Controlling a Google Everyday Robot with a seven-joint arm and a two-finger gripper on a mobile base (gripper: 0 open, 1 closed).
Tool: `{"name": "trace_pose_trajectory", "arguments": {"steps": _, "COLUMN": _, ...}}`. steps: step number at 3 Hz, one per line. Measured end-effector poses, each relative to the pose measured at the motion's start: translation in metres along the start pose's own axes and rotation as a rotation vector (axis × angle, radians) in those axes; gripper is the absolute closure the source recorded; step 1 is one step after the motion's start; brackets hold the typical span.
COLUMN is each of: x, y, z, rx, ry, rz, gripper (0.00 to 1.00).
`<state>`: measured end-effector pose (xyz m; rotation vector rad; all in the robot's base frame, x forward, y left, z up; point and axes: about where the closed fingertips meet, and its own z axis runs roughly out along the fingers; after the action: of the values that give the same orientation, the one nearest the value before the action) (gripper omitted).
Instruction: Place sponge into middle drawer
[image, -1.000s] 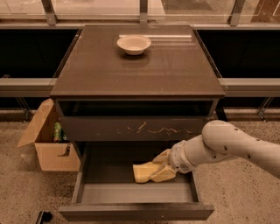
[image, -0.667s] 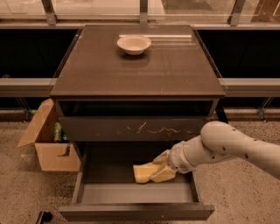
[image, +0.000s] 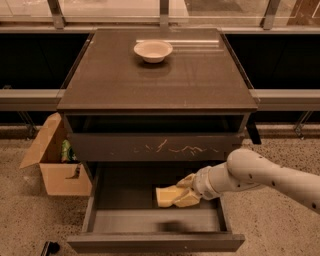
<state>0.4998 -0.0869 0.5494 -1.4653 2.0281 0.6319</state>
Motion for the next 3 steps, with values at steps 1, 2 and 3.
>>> {"name": "trace_pose_trajectory", "arguments": {"steps": 1, "x": 0.027, "y": -0.016, "z": 0.02, "rx": 0.005, "ry": -0.004, "rz": 0.042, "gripper": 0.44}}
{"name": "trace_pose_trajectory", "arguments": {"steps": 2, "x": 0.047, "y": -0.024, "z": 0.033, "rx": -0.002, "ry": -0.017, "rz": 0.084, "gripper": 0.21}}
{"name": "trace_pose_trajectory", "arguments": {"steps": 3, "x": 0.066, "y": -0.032, "z": 0.044, "rx": -0.021, "ry": -0.033, "rz": 0.127, "gripper": 0.0}}
